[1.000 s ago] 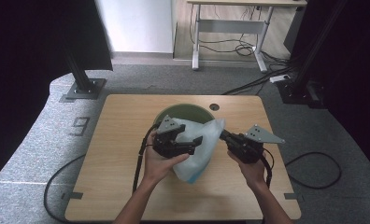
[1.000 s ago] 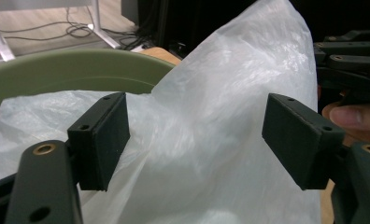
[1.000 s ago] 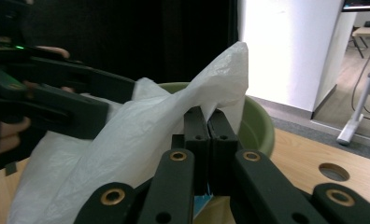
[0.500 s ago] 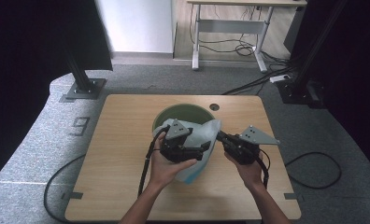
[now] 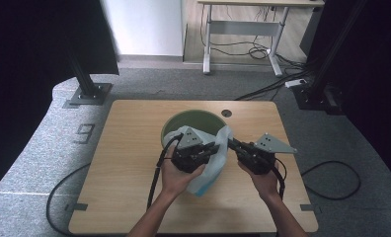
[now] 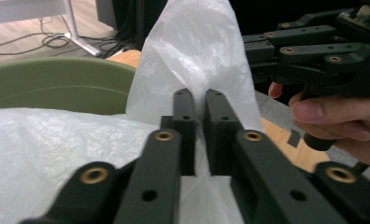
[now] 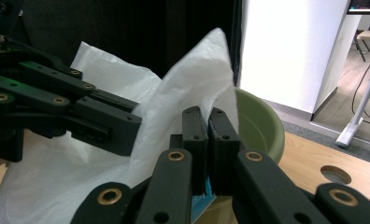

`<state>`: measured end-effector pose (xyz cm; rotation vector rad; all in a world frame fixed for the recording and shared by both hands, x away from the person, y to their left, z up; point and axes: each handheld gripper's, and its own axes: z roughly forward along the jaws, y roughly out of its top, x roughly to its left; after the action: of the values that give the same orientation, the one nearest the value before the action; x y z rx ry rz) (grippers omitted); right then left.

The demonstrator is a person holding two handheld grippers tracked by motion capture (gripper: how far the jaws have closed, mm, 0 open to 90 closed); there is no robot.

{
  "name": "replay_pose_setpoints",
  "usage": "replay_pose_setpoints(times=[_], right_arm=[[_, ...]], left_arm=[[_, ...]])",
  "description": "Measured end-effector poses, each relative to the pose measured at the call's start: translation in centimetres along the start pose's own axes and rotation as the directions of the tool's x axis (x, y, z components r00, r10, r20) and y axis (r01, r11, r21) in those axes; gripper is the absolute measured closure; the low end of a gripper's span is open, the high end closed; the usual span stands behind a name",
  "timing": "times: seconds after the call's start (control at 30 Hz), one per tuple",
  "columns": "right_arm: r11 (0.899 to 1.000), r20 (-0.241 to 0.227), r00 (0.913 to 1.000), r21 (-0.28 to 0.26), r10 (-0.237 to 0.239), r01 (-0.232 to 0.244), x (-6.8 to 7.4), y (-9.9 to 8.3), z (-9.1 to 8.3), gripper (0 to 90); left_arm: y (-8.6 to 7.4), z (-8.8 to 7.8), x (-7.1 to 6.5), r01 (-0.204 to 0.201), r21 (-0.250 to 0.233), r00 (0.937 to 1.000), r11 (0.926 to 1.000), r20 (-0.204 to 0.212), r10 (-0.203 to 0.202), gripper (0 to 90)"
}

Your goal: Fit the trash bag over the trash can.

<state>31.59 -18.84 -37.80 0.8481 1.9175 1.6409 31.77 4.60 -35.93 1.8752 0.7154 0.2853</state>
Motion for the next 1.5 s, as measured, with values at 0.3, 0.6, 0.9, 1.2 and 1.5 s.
replay_pose_setpoints(times=[0.3, 0.6, 0.9, 1.2, 1.5], right_arm=[[1.000, -0.010, 0.9998, 0.002, 0.019, -0.019, -0.4, -0.4, -0.6, 77.4], [1.000, -0.023, 0.9995, -0.001, 0.020, -0.020, 0.2, -1.5, -1.8, 72.2], [1.000, -0.036, 0.9994, -0.019, 0.002, -0.003, 0.4, -0.5, -1.2, 74.0], [0.999, -0.025, 0.9993, -0.022, 0.027, -0.028, -0.2, -0.4, -0.2, 75.3], [0.998, -0.024, 0.9990, -0.048, 0.037, -0.038, -0.5, 0.0, 0.0, 89.0]], left_arm=[[-0.2, -1.6, 1.7, 0.053, -0.096, 0.9977, 0.9940, -0.037, -0.057, 89.6], [-0.4, -3.4, 3.6, 0.129, -0.147, 0.9906, 0.9807, -0.025, -0.135, 89.6], [-0.8, -3.5, 3.8, 0.136, -0.146, 0.9902, 0.9799, -0.012, -0.139, 89.6], [-1.2, -3.2, 3.9, 0.146, -0.131, 0.9893, 0.9806, 0.017, -0.145, 89.6], [-1.2, -3.3, 4.3, 0.150, -0.147, 0.9887, 0.9777, 0.010, -0.150, 89.6]])
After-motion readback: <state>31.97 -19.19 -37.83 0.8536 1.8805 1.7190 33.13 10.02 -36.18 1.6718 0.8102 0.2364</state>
